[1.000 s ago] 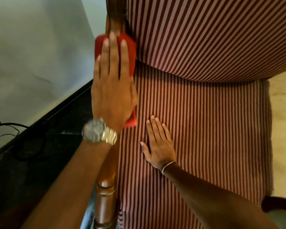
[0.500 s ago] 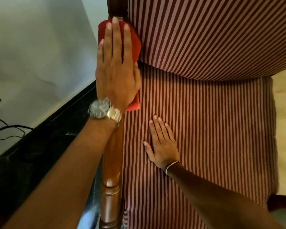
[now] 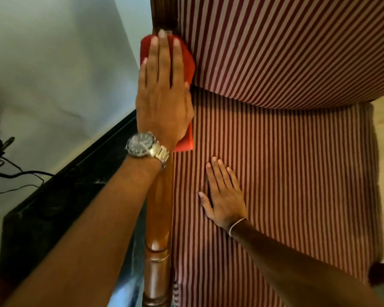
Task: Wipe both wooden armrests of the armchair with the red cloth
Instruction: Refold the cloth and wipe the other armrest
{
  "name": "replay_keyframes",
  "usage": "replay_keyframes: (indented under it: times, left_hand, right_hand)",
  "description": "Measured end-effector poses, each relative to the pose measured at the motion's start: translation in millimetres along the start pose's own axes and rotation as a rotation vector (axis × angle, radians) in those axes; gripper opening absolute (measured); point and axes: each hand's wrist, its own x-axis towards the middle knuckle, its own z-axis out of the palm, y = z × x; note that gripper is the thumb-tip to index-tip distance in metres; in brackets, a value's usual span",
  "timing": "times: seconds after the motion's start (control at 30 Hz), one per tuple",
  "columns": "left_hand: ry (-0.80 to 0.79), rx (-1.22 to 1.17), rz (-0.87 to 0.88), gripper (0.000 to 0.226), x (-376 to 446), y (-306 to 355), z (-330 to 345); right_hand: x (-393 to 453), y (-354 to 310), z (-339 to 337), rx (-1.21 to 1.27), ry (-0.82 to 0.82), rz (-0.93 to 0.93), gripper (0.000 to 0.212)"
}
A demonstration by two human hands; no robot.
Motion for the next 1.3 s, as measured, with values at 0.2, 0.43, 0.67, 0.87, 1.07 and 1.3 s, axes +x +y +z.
replay_keyframes:
  times: [0.2, 0.43, 0.67, 0.87, 1.07, 1.3]
  left_hand:
    - [-0.080, 0.016, -0.006, 0.065, -171.0, 2.3, -2.4]
    - [-0.019, 0.033, 0.055, 0.067, -83.9, 3.2, 2.9]
    - [0.027, -0.046, 0.003, 0.063, -40.0, 0.3, 3.7]
    - [-0.095, 0.023, 0.025, 0.066, -197.7, 0.8, -2.4]
    - [0.009, -0.036, 0.033, 0.062, -62.8, -4.1, 3.8]
    - [-0.044, -0.036, -0.023, 0.062, -128.1, -0.5, -1.7]
  right_hand:
    - [0.8, 2.2, 6.3, 0.022, 0.015, 0.001, 0.074]
    - [0.2, 0.8, 7.6, 0.003, 0.017, 0.016, 0.074]
    - [1.9, 2.1, 5.3, -0.012, -0.003, -0.008, 0.075]
    - [1.2, 1.4, 11.5, 0.004, 0.028, -0.001, 0.077]
    - [1.9, -0.6, 1.7, -0.019, 0.016, -0.004, 0.075]
    - [-0.7, -3.2, 3.4, -0.031, 0.032, -0.004, 0.075]
